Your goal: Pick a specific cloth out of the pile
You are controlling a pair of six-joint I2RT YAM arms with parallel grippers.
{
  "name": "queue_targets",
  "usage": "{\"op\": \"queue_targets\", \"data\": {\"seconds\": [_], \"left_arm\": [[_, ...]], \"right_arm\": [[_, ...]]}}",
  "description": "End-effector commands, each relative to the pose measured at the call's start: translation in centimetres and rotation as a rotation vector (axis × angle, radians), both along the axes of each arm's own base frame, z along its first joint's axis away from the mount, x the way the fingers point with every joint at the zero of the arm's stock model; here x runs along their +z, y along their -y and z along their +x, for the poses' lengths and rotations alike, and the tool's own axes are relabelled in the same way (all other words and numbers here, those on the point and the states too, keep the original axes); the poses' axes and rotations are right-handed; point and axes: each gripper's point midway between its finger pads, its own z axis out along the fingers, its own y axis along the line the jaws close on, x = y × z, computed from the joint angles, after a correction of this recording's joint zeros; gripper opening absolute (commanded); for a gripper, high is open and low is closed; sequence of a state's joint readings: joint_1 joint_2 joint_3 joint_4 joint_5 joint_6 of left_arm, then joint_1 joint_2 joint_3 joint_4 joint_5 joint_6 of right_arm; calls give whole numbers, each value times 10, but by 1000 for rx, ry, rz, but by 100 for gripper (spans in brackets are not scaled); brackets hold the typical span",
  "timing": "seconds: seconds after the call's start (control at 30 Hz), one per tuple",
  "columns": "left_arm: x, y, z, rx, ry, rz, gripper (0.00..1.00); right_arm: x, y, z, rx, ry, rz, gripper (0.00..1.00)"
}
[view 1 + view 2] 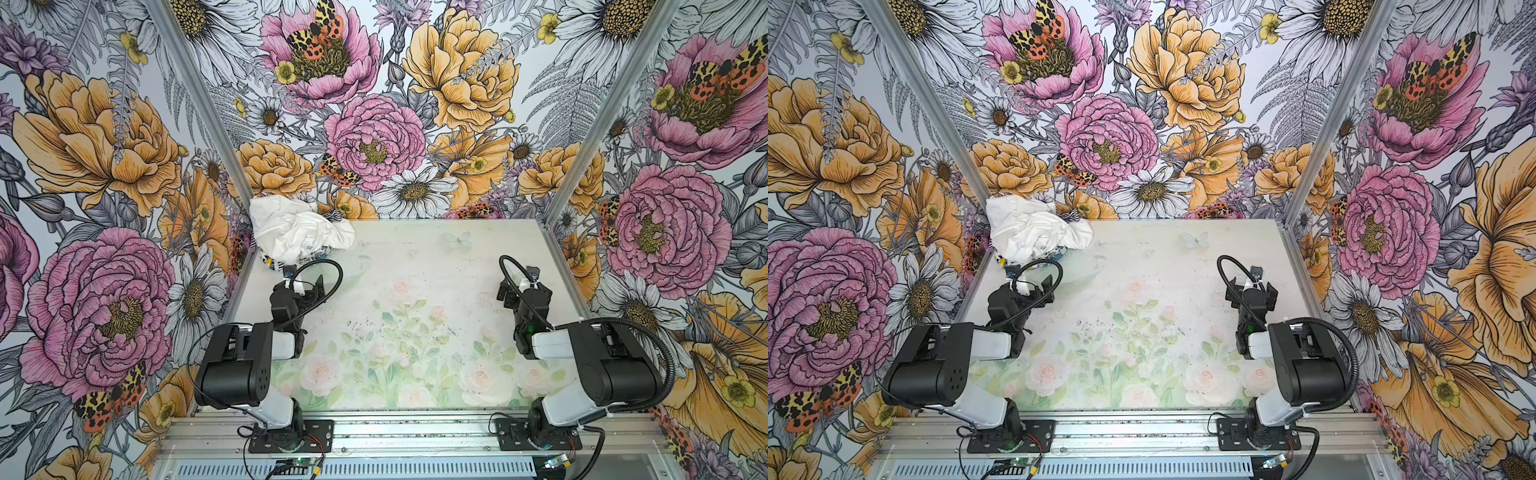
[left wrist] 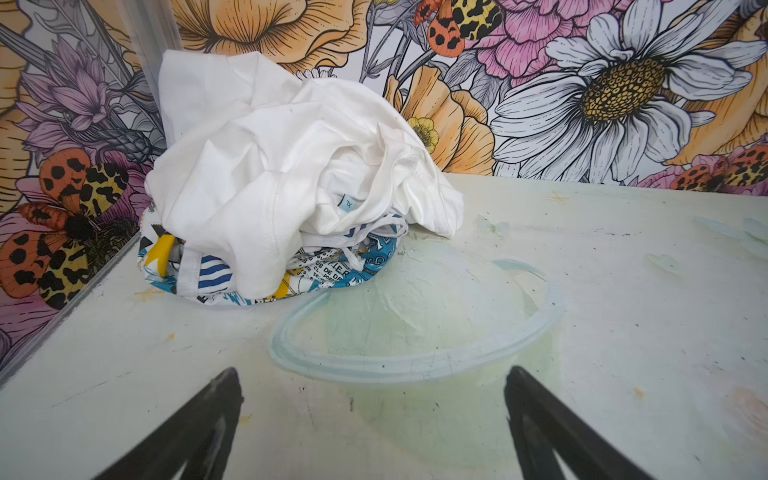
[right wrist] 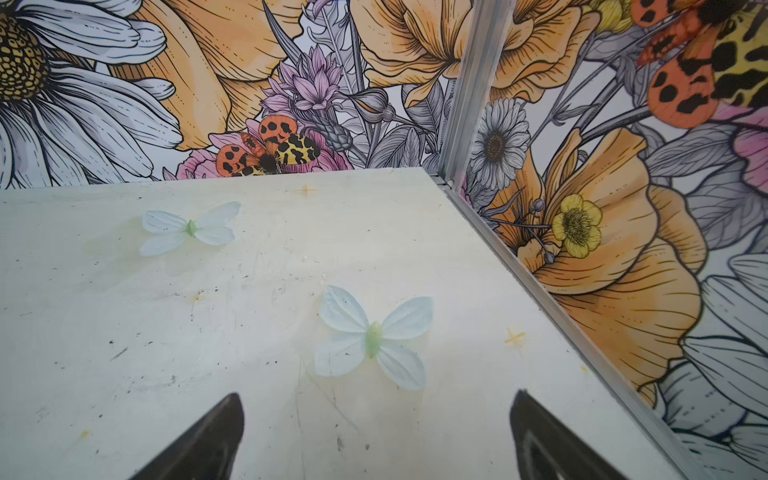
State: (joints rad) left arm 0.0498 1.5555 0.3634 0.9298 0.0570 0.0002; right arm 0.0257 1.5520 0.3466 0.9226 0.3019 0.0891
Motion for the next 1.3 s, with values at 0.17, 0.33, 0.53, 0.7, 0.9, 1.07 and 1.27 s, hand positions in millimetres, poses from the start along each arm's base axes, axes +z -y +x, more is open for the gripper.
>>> {"op": "queue_targets", "data": {"seconds": [0.17, 0.33, 0.53, 0.7, 0.9, 1.07, 1.27], "left_arm": [[10, 2, 5, -4, 25, 14, 99], [10, -1, 4, -12, 28, -2, 99], [10, -1, 4, -15, 29, -5, 99], [10, 1, 5, -5, 24, 12, 99], [17, -10, 1, 66, 52, 4, 99], [71, -16, -29, 280, 33, 56, 99], [71, -29, -12, 343, -255, -245, 99]], "right_arm": [[13, 2, 5, -14, 43, 13, 99], [14, 2, 5, -15, 43, 15, 100], [14, 2, 6, -15, 43, 16, 100], [13, 2, 5, -13, 40, 13, 99], [38, -9, -5, -16, 75, -53, 99], [106, -54, -10, -7, 54, -120, 99], [166, -206, 16, 482, -47, 104, 100]]}}
